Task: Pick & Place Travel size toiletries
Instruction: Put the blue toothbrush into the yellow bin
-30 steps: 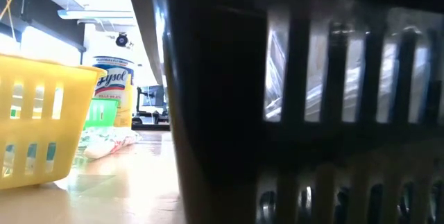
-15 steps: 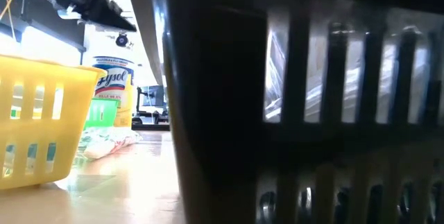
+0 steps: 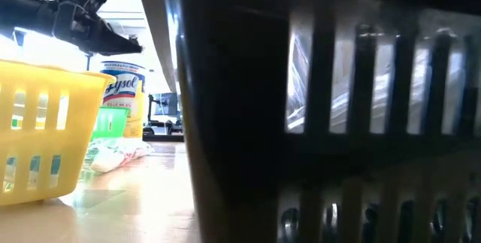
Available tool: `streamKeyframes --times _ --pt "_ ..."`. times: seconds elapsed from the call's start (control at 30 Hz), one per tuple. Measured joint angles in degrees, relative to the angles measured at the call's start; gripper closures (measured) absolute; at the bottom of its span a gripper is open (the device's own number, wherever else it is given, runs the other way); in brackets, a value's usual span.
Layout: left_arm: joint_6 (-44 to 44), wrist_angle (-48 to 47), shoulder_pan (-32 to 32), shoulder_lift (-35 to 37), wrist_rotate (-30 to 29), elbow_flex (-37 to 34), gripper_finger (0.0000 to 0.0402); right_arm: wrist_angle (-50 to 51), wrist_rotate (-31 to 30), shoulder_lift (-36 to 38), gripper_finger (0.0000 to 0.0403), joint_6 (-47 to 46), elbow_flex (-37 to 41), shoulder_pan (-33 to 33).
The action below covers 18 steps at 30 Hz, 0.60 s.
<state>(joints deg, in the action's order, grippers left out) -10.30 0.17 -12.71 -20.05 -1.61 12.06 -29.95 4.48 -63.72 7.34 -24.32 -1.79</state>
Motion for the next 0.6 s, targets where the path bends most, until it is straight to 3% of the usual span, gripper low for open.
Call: streamKeyframes --times 0.37,0.6 --pt "-0.2 0.3 0.0 0.0 2.7 -2.2 0.0385 1.3 -0.1 -2.3 0.0347 -7.3 0.0 -2.5" --pt "0.1 0.2 0.0 0.0 2.7 -2.2 0.0385 3.4 -7.8 -2.1 0.0367 -7.2 0.0 -2.3"
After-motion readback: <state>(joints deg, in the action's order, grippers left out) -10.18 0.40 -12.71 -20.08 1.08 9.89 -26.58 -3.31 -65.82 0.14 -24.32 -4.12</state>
